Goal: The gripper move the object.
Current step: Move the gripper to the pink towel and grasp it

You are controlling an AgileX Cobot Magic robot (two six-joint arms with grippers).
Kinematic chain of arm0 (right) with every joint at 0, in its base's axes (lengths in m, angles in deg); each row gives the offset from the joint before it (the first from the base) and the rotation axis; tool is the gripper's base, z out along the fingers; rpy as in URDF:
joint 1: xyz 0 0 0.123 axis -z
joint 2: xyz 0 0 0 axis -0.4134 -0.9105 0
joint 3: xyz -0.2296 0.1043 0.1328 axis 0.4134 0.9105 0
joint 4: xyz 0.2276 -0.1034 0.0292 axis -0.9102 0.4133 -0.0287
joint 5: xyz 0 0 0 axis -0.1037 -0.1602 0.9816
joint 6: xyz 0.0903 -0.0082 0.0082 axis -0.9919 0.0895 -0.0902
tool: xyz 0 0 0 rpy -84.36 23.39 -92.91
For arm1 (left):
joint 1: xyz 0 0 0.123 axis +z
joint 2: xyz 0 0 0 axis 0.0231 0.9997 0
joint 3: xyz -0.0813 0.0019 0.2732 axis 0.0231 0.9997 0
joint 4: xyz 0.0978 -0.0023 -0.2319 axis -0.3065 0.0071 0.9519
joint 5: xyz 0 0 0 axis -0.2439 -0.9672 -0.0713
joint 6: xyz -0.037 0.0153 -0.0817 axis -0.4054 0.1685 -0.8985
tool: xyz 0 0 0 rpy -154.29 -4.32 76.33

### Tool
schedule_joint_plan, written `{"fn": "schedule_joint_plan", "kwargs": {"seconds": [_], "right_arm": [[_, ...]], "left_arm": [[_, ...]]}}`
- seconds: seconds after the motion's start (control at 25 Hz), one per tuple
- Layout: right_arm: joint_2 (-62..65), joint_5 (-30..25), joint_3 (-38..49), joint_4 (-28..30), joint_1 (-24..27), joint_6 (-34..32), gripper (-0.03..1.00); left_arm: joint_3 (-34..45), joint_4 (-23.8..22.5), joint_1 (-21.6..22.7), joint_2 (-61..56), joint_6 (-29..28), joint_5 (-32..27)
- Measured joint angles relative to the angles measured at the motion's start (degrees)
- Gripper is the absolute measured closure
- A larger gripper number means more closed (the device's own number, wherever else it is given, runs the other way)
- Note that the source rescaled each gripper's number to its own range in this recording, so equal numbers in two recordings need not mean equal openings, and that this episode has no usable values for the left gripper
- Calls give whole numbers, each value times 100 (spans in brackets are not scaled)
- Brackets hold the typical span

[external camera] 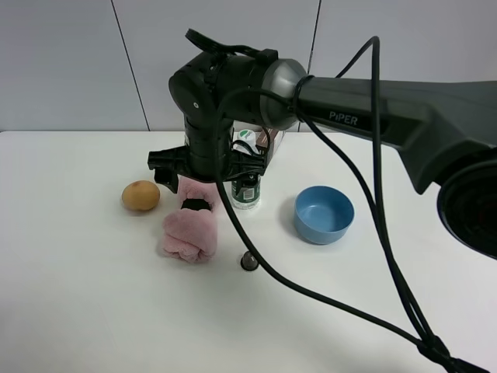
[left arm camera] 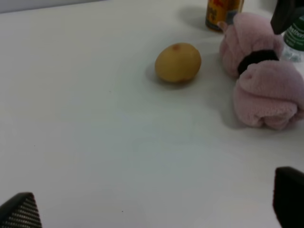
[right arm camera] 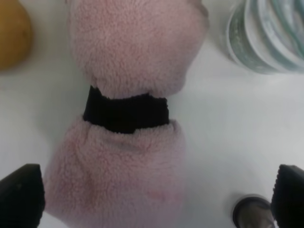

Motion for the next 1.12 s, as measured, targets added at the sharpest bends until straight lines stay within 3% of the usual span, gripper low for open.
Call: {"fn": "schedule_joint_plan", "kwargs": {"seconds": [1.12], "right_arm": [[-514, 666, 0, 353, -116, -38, 7]], "left_arm": [[0, -50, 0, 0, 0, 0]]}}
